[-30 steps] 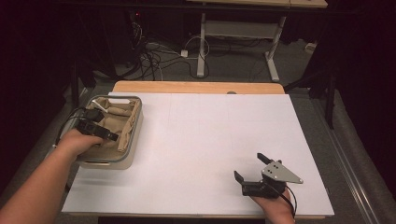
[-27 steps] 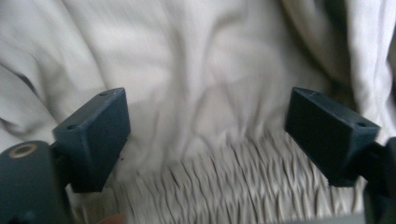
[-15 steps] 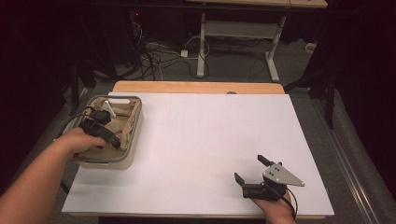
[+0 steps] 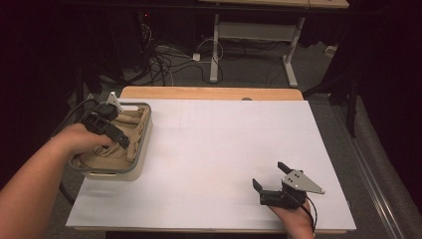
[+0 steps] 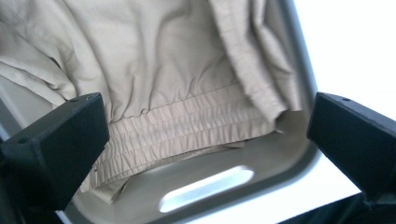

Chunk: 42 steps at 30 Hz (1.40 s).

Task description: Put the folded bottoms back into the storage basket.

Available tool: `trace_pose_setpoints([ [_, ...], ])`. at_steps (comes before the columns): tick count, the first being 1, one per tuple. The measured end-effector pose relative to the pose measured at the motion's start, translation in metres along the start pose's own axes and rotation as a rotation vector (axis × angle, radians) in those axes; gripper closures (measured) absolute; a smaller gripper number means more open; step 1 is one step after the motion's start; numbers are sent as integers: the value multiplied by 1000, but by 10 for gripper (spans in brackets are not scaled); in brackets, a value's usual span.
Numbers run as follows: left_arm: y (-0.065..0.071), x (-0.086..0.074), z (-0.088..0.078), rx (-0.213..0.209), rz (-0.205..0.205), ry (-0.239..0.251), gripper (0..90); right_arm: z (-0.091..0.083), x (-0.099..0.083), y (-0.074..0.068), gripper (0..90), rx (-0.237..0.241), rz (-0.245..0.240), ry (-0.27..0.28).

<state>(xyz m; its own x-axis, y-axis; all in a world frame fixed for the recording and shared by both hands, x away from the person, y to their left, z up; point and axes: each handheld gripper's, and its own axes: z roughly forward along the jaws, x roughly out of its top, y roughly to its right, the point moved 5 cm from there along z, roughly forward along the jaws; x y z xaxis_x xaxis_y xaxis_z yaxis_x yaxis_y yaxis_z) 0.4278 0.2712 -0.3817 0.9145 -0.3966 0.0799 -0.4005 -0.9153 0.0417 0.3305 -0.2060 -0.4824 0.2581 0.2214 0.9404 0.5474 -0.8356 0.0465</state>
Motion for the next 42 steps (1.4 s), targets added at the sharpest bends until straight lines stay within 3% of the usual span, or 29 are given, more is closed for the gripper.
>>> trace_pose_setpoints([
  [6, 21, 9, -9, 1, 30, 7, 0, -4, 0, 2, 5, -14, 3, 7],
  [16, 68, 30, 2, -14, 132, -16, 0, -5, 0, -1, 5, -23, -10, 5],
  [22, 101, 43, 13, -42, 197, 8, 0, -8, -2, -1, 5, -30, -10, 2],
  [27, 124, 52, 31, -71, 236, 43, 0, -10, -3, -2, 5, -30, -12, 4],
  [39, 148, 57, 99, -53, 317, 53, 0, -10, -4, -6, 5, -21, -15, 6],
  [42, 152, 55, 113, -68, 332, 92, 0, -9, -4, -7, 4, -14, -15, 3],
])
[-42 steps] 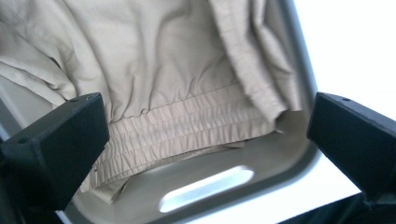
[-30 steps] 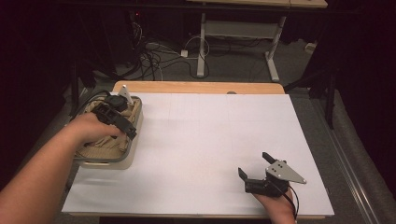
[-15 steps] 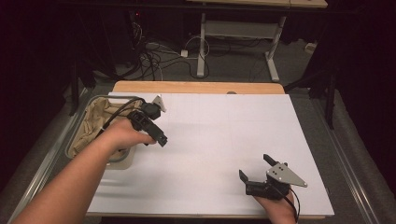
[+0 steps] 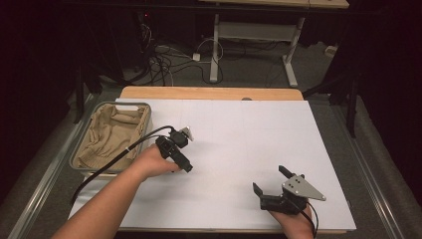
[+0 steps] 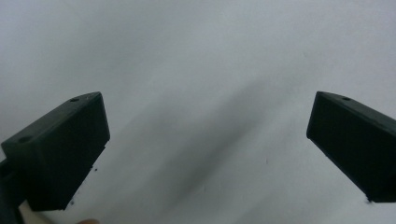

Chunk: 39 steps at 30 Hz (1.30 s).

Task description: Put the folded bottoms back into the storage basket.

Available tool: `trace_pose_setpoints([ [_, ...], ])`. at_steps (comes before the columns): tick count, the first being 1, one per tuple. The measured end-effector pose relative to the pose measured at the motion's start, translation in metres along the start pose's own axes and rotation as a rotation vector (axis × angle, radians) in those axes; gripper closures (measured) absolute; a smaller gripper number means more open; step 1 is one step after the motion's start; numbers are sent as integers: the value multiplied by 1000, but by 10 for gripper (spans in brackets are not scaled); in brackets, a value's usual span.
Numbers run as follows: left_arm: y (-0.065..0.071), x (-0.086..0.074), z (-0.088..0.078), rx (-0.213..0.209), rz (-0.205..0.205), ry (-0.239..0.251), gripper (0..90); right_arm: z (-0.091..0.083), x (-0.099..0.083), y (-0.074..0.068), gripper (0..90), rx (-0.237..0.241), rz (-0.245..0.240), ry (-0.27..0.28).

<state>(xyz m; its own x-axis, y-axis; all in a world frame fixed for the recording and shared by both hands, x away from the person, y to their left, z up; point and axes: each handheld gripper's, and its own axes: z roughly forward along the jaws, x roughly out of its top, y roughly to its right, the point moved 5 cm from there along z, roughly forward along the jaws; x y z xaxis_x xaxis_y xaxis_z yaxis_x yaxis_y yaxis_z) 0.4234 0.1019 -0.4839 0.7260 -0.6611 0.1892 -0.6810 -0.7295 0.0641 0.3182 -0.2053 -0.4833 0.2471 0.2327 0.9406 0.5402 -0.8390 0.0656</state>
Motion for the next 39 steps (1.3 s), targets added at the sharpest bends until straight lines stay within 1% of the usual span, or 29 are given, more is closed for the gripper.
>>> trace_pose_setpoints([
  [1, 1, -1, 4, -10, -2, 21, 0, 0, 0, 0, 5, 0, -2, -2],
  [5, 4, -4, 15, -7, 5, 98, 0, 1, -1, -1, 4, 3, -3, -5],
  [7, 4, -7, 19, -19, -3, 142, 0, 1, -1, -1, 5, 3, -2, -4],
  [11, 3, -12, 24, -41, -13, 249, 0, 1, -1, -2, 4, 4, 2, -2],
  [12, 4, -14, 25, -50, -8, 274, 0, 2, -1, -2, 5, 5, 3, -2],
  [16, 6, -22, 27, -45, 23, 380, 0, 3, -1, -3, 4, 7, 3, 6],
  [17, 6, -24, 27, -45, 26, 414, 0, 4, -1, -4, 4, 7, 3, 7],
  [18, 6, -26, 27, -43, 21, 439, 0, 4, -1, -4, 4, 7, 3, 9],
  [19, 5, -28, 27, -50, 19, 457, 0, 4, -1, -5, 5, 6, 4, 9],
  [20, 5, -29, 26, -65, 11, 488, 0, 5, -1, -5, 4, 7, 3, 10],
  [22, 5, -33, 25, -83, 14, 541, 0, 5, -2, -6, 5, 8, 4, 17],
  [23, 5, -35, 23, -85, 23, 570, 0, 5, -1, -6, 5, 8, 6, 19],
  [25, 6, -39, 19, -98, 33, 640, 0, 5, -1, -6, 5, 8, 8, 23],
  [27, 7, -44, 15, -116, 31, 709, 0, 5, -1, -7, 5, 10, 11, 28],
  [30, 7, -52, 8, -123, 28, 800, 0, 5, -1, -7, 5, 12, 18, 40],
  [34, 6, -65, 1, -114, 35, 890, 0, 4, -1, -9, 5, 13, 16, 54],
  [36, 6, -71, -2, -126, 37, 930, 0, 3, 0, -9, 4, 16, 25, 65],
  [37, 6, -74, -3, -130, 37, 946, 0, 3, 0, -10, 5, 16, 27, 69],
  [39, 5, -80, -2, -117, 38, 965, 0, 2, 1, -11, 5, 14, 29, 78],
])
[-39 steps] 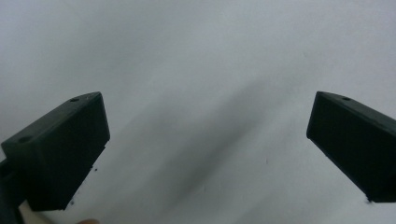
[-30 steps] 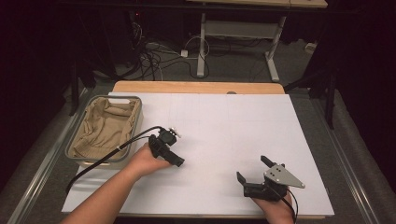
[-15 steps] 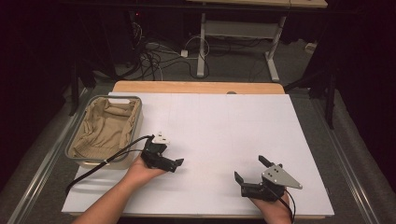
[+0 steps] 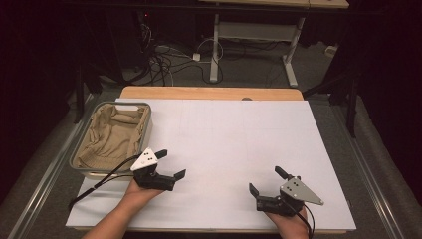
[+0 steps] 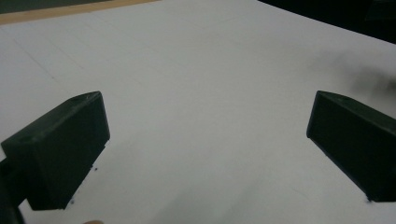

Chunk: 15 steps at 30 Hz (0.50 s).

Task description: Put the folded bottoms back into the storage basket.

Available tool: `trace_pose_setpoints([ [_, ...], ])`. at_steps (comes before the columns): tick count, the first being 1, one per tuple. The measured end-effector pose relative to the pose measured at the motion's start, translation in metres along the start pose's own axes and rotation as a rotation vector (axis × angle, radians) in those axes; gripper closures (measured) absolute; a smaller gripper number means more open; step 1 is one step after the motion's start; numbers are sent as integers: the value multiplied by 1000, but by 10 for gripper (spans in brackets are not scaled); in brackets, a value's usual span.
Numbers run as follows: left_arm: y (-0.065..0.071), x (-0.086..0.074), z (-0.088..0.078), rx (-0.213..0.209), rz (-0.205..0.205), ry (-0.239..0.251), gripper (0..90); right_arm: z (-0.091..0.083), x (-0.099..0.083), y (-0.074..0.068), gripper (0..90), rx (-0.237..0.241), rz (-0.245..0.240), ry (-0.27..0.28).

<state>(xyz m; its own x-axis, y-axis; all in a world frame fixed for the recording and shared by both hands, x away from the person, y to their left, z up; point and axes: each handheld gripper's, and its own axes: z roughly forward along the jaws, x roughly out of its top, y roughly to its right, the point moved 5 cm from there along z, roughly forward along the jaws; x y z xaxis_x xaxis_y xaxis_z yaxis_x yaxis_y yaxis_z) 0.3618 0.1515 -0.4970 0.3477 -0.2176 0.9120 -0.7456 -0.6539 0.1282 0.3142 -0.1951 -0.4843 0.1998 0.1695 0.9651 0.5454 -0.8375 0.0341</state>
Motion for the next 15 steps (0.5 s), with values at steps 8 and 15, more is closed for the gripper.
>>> trace_pose_setpoints([
  [8, 3, -6, -11, -23, 17, 96, 0, -9, 0, -3, 4, -32, -4, 22],
  [15, 6, -7, -11, -42, 36, 106, 0, -13, -2, -2, 5, -58, -10, 22],
])
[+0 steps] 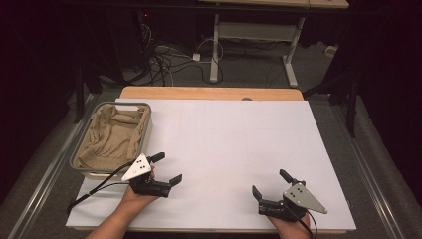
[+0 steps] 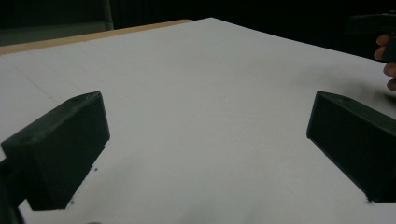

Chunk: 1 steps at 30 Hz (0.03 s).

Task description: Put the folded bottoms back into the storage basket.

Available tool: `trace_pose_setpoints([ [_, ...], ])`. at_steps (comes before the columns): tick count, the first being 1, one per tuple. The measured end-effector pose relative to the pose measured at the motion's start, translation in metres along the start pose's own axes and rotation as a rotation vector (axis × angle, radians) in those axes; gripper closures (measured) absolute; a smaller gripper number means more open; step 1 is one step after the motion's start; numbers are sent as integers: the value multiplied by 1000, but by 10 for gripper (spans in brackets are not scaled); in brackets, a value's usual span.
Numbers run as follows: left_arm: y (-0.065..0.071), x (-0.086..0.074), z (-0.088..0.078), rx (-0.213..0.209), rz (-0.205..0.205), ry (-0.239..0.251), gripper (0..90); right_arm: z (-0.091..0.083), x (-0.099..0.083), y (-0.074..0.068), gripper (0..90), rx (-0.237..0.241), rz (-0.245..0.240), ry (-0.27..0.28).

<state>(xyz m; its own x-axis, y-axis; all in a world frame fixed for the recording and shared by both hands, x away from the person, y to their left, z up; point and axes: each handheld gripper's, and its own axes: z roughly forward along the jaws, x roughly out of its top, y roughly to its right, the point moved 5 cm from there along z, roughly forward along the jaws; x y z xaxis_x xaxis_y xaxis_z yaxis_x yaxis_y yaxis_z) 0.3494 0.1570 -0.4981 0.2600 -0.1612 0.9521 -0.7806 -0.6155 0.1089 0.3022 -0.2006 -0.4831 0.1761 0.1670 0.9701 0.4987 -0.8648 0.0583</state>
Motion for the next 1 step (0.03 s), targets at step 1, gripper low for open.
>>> trace_pose_setpoints([
  [1, 0, 0, 0, 1, 1, -2, 0, 0, 0, 0, 5, 0, -3, -2],
])
